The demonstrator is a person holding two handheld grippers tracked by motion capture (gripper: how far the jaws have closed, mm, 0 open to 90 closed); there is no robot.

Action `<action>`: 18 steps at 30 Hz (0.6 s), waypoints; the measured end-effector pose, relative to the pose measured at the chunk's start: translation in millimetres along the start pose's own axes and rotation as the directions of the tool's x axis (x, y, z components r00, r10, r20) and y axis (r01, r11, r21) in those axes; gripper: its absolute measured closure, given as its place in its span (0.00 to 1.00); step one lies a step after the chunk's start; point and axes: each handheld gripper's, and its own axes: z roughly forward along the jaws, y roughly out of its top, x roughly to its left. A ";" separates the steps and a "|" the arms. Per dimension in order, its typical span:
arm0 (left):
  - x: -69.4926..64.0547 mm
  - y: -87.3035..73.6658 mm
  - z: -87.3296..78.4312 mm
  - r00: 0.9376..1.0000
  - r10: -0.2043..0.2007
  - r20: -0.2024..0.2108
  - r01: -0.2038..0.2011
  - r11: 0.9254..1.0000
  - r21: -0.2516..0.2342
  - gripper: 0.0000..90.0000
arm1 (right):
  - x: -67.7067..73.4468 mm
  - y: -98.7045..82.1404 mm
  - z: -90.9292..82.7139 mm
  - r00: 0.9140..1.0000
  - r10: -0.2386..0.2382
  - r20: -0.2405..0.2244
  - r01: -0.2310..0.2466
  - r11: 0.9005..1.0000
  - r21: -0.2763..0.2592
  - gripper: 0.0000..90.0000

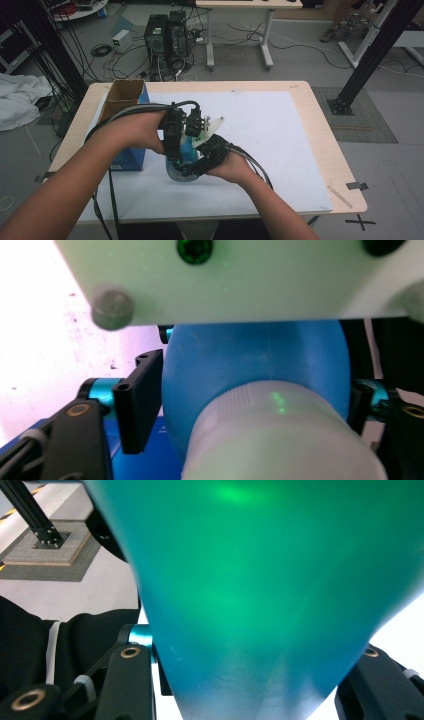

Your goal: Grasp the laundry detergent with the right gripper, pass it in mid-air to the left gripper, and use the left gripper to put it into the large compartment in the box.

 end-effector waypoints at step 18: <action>0.1 -1.6 3.1 1.000 -0.001 0.028 0.001 1.000 0.000 0.42 | -0.8 1.5 3.7 1.000 0.009 -0.006 -0.009 1.000 0.008 0.53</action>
